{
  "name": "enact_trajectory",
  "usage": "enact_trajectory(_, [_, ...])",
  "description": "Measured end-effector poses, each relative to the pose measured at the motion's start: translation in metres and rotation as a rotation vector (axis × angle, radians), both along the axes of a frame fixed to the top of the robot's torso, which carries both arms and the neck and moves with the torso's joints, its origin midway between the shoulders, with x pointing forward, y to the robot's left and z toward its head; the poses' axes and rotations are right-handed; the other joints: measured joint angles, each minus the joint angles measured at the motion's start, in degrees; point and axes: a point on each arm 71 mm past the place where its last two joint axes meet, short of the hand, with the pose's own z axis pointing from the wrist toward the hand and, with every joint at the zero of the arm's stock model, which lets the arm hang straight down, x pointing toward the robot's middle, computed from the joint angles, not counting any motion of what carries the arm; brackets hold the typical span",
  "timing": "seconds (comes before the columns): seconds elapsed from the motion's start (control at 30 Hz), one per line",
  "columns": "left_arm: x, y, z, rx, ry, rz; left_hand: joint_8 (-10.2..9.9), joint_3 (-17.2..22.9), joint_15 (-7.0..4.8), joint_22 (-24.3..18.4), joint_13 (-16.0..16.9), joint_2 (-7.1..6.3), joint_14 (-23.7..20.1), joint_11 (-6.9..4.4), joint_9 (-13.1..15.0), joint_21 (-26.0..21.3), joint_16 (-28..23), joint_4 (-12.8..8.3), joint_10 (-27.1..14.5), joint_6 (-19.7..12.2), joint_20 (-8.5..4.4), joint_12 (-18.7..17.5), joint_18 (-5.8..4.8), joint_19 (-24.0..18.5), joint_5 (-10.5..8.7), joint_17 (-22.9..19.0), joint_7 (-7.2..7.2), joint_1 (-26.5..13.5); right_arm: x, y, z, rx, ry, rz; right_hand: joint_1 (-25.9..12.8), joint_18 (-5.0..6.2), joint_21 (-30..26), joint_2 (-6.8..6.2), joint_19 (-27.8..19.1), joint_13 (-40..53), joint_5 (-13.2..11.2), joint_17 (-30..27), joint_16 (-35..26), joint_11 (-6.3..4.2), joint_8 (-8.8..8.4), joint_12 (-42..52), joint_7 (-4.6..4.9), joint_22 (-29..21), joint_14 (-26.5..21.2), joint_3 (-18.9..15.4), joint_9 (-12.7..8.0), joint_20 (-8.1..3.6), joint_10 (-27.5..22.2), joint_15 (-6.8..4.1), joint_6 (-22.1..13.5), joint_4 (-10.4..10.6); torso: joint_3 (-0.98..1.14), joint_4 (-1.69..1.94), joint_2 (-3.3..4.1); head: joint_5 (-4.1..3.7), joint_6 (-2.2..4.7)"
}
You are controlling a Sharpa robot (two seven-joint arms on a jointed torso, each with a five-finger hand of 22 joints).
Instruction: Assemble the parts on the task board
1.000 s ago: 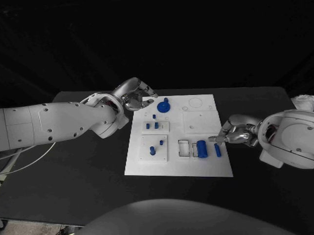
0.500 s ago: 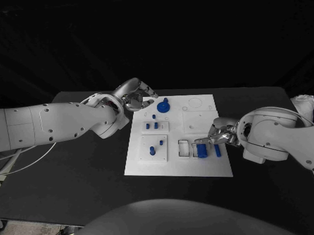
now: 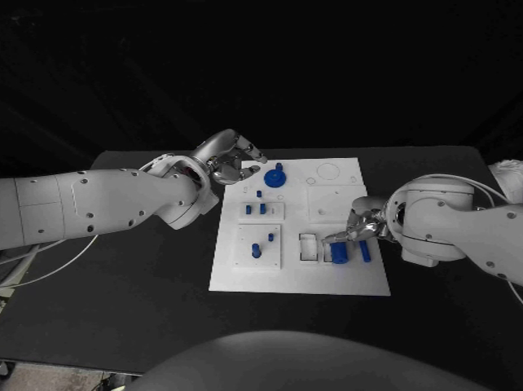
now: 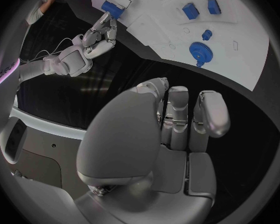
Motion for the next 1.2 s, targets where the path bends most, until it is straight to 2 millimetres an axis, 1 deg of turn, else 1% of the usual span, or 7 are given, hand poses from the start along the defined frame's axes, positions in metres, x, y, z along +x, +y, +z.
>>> enact_trajectory(0.13, [0.0, 0.0, 0.0, 0.0, 0.001, 0.0, 0.0, 0.0, 0.0, 0.0, 0.0, 0.0, 0.0, 0.0, 0.05, 0.0, 0.0, 0.0, 0.0, 0.0, 0.0, 0.0, 0.0, 0.0, 0.0, 0.0, 0.0, 0.0, 0.002, -0.002, -0.001, -0.033, -0.006, 0.006, 0.0, 0.0, -0.43, 0.0, 0.0, 0.0, 0.66, 0.0, 0.0, 0.0, 0.63, 0.0, 0.23, 0.0, 0.0, 0.1, 3.11, 0.0, 0.0, 0.0, -1.0, -0.57, 0.01, 0.01, -0.02, -0.04, 0.0])
enact_trajectory(0.33, [0.0, 0.001, 0.0, 0.001, 0.001, 0.002, 0.0, 0.0, 0.0, 0.0, 0.0, 0.03, 0.0, 0.13, 0.05, 0.0, 0.0, 0.0, 0.12, 0.0, 0.0, 0.0, -0.01, 0.0, 0.0, 0.0, 0.0, -0.02, 0.003, 0.0, -0.002, -0.053, -0.013, 0.013, 0.01, 0.0, -1.15, 0.0, 0.0, -0.01, 1.19, -0.01, 0.0, 0.02, 0.49, 0.0, 0.63, 0.0, 0.0, -0.07, 4.78, 0.0, -0.02, 0.0, -2.69, -0.73, 0.01, -0.01, -0.02, 0.01, 0.0])
enact_trajectory(0.57, [0.0, 0.001, 0.0, 0.001, 0.002, 0.003, 0.0, 0.0, 0.0, 0.0, 0.0, 0.23, 0.0, 0.21, 0.04, 0.0, 0.0, 0.0, 0.21, 0.0, 0.0, 0.0, 0.0, 0.0, 0.0, 0.0, 0.0, -0.23, 0.002, 0.004, -0.011, -0.056, 0.0, 0.012, 0.32, 0.0, -1.37, 0.31, 0.04, -0.01, 3.19, -0.01, 0.0, 0.8, -1.82, 0.0, 1.23, 0.0, 0.22, 0.18, 4.85, 0.05, -0.03, 0.22, -4.06, -1.28, 0.0, 0.0, -0.03, 0.03, 0.0])
enact_trajectory(0.9, [0.0, 0.002, 0.0, 0.001, 0.003, 0.006, 0.0, 0.0, 0.0, 0.0, 0.0, 0.23, 0.0, 0.21, 0.04, 0.0, 0.0, 0.0, 0.21, 0.0, 0.0, 0.0, 0.0, 0.0, 0.0, 0.0, 0.0, -0.23, 0.004, 0.003, -0.018, -0.036, 0.036, -0.018, 0.58, 0.01, -1.37, 0.57, -0.02, -0.01, 4.02, -0.02, 0.0, 0.95, -3.38, 0.0, 1.42, 0.0, 0.0, 0.6, 3.89, 0.45, -0.11, 0.44, -4.22, -1.7, 0.01, 0.01, -0.02, 0.32, 0.0])
enact_trajectory(0.97, [0.0, 0.001, 0.0, 0.001, 0.004, 0.006, 0.0, 0.1, 0.0, 0.0, 0.0, 0.23, 0.0, 0.21, 0.04, 0.0, 0.0, -0.11, 0.21, 0.0, 0.0, 0.0, 0.0, 0.0, 0.0, 0.0, 0.0, -0.23, 0.004, 0.004, -0.019, -0.029, 0.043, -0.024, 0.97, 0.01, -1.37, 0.67, -0.01, -0.02, 5.59, -0.02, 0.0, 1.04, -4.08, 0.0, 1.42, 0.0, 0.0, 0.83, 3.52, 0.45, -0.2, 0.44, -4.2, -2.42, 0.0, 0.01, -0.02, 0.31, 0.0])
enact_trajectory(1.03, [0.0, 0.001, 0.0, 0.001, 0.004, 0.006, 0.0, 0.15, 0.0, 0.0, 0.0, 0.23, 0.0, 0.21, 0.03, 0.0, 0.0, -0.15, 0.21, 0.0, 0.0, 0.0, -0.01, 0.0, 0.0, 0.0, 0.0, -0.23, 0.004, 0.004, -0.019, -0.022, 0.048, -0.028, 1.93, 0.01, -1.59, 0.54, -0.01, -0.02, 8.39, -0.02, 0.0, 1.04, -4.73, 0.0, 1.33, 0.0, 0.0, 1.45, 3.12, 0.45, -0.2, 0.44, -4.11, -3.04, 0.0, 0.01, -0.02, 0.26, 0.0])
enact_trajectory(1.2, [0.0, 0.001, 0.0, 0.001, 0.006, 0.007, 0.0, 0.15, 0.0, -0.01, 0.0, 0.23, 0.0, 0.21, 0.03, 0.0, 0.0, -0.15, 0.21, 0.0, 0.0, 0.0, 0.0, 0.0, 0.0, 0.0, 0.0, -0.23, 0.004, 0.005, -0.019, -0.002, 0.062, -0.042, 3.83, 0.01, -1.65, -0.16, -0.02, -0.02, 18.53, -0.02, 0.0, 1.04, -5.59, 0.0, 1.14, 0.0, 0.0, 3.73, 2.99, 0.45, -0.21, 0.44, -2.9, -5.34, 0.0, 0.0, -0.02, 0.19, 0.0])
